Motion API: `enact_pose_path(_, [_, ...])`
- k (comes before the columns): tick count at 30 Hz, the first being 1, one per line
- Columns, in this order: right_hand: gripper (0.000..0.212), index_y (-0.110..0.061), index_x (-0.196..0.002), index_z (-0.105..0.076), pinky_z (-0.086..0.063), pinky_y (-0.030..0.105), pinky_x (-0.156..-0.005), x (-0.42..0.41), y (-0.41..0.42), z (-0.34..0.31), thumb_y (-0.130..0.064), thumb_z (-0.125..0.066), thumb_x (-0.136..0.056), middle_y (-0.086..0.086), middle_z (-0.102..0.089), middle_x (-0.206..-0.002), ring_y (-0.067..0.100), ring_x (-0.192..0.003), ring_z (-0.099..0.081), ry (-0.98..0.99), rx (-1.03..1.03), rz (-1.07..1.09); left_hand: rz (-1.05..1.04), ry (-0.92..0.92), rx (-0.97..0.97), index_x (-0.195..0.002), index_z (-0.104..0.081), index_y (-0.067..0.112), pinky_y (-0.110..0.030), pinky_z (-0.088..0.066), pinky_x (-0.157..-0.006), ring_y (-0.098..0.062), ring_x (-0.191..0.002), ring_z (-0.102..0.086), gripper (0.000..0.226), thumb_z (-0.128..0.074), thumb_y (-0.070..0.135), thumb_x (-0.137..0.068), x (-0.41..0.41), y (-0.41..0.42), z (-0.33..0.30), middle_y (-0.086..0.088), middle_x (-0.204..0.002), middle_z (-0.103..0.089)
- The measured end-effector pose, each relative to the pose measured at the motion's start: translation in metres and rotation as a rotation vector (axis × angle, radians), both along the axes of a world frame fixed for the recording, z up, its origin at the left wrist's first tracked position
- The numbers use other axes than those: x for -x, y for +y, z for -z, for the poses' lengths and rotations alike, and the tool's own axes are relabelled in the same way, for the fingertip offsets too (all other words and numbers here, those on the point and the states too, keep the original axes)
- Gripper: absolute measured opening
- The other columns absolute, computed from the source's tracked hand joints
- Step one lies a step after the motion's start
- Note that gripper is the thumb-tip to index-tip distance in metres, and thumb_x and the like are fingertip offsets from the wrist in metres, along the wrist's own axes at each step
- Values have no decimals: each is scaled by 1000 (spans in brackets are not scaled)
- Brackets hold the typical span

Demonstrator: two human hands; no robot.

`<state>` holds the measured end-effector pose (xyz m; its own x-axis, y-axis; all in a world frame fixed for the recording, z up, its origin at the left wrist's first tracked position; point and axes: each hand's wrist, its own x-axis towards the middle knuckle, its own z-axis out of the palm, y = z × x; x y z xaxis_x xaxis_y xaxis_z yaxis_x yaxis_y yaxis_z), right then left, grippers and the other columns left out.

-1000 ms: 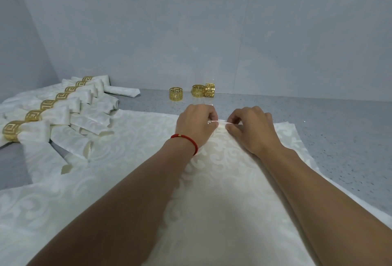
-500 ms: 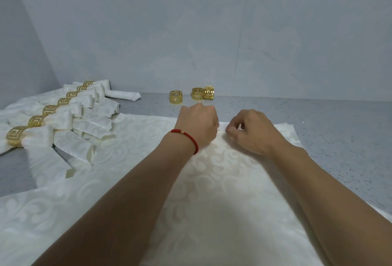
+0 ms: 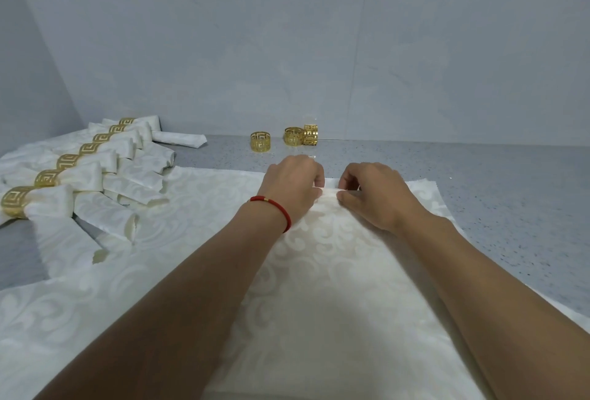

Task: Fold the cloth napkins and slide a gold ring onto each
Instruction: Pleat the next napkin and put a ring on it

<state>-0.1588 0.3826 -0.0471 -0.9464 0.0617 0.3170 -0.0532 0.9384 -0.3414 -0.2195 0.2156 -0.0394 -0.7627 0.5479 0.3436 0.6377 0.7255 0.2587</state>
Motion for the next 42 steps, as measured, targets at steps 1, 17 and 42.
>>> enact_pose_path(1, [6, -25, -85, -63, -45, 43, -89, 0, 0, -1, -21, -67, -84, -10, -65, -86, 18, -89, -58, 7, -34, -9, -1, 8, -7, -86, -67, 23, -38, -46, -85, -17, -92, -55, 10, -63, 14, -89, 0, 1, 0, 10, -90, -58])
enact_pose_path(17, [17, -25, -109, -66, -50, 35, -80, -4, 3, -18, -29, -65, -92, -10, -59, -95, 17, -93, -57, -192, -151, -70, 108, -16, 202, -122, -68, 20, -34, -50, -93, -24, -109, -61, 29, -63, 14, -94, 6, -7, -16, -4, -113, -68])
enact_pose_path(42, [26, -23, -107, -64, -35, 37, -81, -24, -3, -13, -7, -60, -87, -5, -53, -94, 24, -91, -58, 52, -520, -166, 132, 148, 361, -89, -62, 29, -28, -31, -73, -18, -91, -58, 37, -56, -7, -79, -12, -20, -15, 10, -88, -59])
